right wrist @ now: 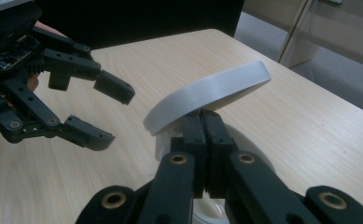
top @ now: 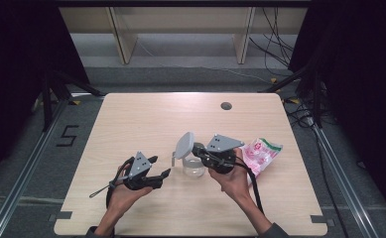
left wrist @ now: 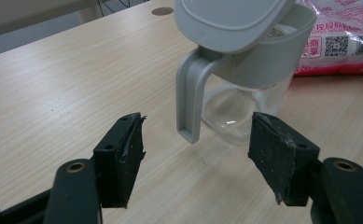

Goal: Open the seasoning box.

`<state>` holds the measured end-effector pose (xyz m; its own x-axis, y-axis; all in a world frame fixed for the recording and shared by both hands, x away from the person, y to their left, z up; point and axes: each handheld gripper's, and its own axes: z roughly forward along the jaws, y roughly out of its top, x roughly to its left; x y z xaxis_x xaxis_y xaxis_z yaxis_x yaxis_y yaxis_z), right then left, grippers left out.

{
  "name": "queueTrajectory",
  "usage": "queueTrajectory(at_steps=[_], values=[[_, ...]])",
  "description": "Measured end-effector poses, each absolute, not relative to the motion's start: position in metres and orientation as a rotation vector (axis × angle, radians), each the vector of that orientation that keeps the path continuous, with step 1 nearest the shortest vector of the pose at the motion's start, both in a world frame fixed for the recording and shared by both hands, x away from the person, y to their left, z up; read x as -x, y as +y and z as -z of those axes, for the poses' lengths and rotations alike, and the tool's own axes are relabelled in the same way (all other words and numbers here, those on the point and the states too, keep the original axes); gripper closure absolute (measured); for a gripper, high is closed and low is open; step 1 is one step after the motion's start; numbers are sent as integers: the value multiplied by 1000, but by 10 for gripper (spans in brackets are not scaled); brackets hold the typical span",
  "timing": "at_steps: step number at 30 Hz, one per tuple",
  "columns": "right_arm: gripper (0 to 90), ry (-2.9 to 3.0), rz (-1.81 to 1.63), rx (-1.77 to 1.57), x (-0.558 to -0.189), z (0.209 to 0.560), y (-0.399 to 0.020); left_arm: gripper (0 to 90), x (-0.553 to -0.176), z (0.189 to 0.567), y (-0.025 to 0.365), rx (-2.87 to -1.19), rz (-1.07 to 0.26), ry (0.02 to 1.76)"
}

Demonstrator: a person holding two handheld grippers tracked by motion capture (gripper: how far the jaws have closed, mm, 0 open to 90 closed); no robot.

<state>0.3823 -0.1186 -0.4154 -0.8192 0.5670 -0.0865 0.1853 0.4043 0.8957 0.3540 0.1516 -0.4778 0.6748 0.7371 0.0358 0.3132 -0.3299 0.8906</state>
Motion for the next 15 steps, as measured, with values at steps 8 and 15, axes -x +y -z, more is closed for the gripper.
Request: queueTrajectory(at_steps=[8, 15], values=[[900, 2288, -1382, -630, -381, 412, -110, 318, -350, 479, 159, -1909, -539, 847], [900, 2288, -1395, -588, -379, 412, -99, 306, -347, 479, 164, -1901, -545, 857]])
